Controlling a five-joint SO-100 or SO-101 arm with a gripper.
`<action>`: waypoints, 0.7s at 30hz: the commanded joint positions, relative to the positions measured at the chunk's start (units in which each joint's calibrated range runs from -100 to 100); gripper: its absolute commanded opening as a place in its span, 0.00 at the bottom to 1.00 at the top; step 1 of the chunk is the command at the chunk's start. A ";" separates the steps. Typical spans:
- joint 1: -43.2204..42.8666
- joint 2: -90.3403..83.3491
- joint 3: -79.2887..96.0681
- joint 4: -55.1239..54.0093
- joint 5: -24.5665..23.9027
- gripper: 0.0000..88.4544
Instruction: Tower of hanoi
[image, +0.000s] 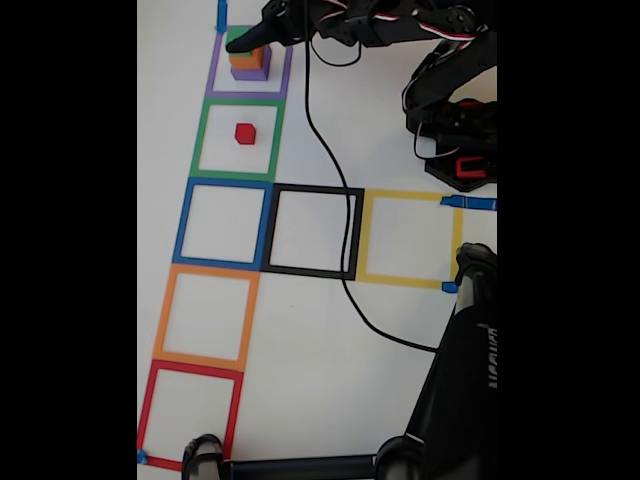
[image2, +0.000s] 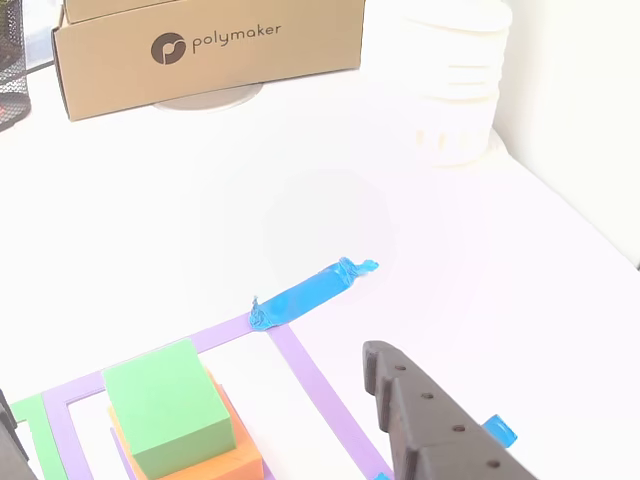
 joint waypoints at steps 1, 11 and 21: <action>-0.52 4.85 -0.42 -8.21 0.00 0.50; -3.11 17.36 -1.51 -20.92 0.00 0.48; -5.51 23.42 -3.88 -25.46 0.00 0.47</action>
